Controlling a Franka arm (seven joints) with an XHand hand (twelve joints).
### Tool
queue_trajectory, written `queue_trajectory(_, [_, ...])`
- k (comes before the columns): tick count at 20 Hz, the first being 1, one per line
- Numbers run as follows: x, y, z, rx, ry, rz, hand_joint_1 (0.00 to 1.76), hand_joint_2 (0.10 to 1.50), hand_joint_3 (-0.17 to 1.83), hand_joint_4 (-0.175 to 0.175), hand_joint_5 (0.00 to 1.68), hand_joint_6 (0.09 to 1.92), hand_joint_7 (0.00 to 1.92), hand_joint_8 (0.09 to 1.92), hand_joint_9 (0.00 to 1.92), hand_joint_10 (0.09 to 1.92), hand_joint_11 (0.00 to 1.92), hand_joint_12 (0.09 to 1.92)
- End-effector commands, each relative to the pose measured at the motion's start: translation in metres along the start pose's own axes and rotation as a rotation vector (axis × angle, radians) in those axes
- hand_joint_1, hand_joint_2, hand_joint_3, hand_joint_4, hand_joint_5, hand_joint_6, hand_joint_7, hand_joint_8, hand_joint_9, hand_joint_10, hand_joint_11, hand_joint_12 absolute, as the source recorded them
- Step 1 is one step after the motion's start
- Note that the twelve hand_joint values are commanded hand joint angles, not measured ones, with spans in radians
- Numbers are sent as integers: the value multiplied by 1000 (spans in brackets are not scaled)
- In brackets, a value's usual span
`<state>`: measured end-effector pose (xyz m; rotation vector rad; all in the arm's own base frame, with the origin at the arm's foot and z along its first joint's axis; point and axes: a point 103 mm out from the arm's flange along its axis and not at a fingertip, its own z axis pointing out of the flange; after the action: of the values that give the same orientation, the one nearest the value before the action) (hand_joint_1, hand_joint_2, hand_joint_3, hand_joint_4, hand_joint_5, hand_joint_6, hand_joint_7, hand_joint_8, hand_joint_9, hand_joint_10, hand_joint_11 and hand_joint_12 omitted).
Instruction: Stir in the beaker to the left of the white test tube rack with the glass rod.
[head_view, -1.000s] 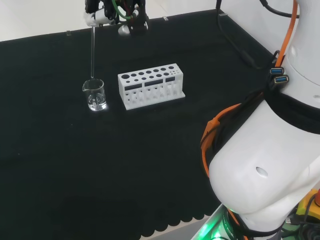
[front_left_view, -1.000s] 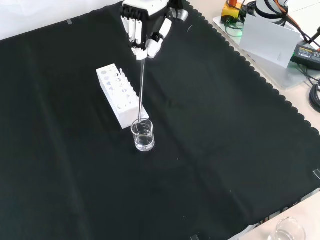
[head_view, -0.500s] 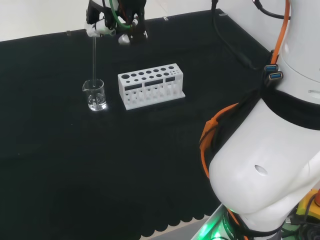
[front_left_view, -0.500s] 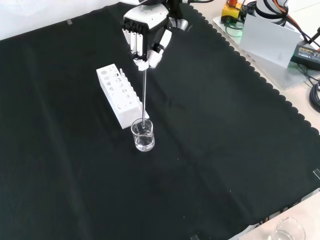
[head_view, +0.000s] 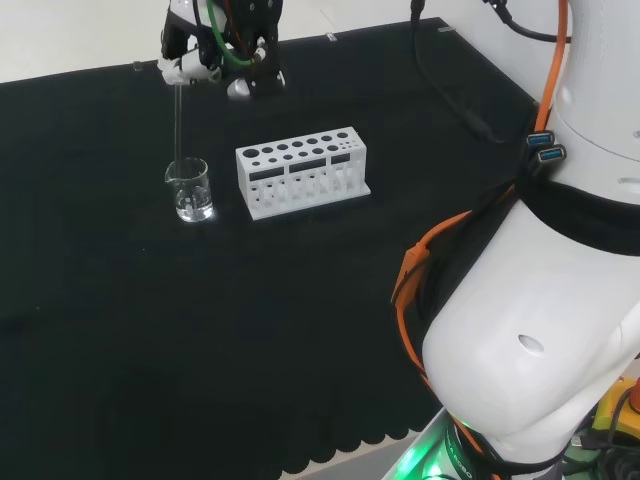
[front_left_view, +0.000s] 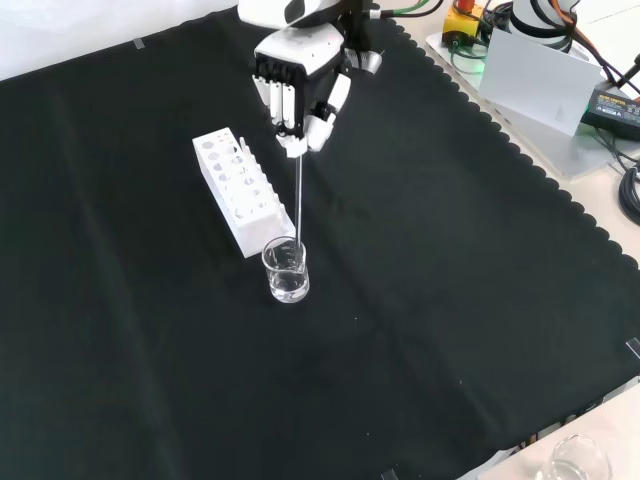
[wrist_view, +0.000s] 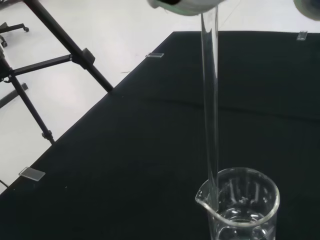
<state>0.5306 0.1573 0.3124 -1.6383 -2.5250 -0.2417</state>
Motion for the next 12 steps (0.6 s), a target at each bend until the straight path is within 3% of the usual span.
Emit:
queue_trajectory(1, [-11,2,21,11,18,-2,1325,1043,-175,-175,1451,87,1373,611,1831,307,1750,341])
queue_trajectory(12, [-27,31,44,82,20,-36,1325,1042,-175,-175,1452,87,1376,604,1832,303,1749,343])
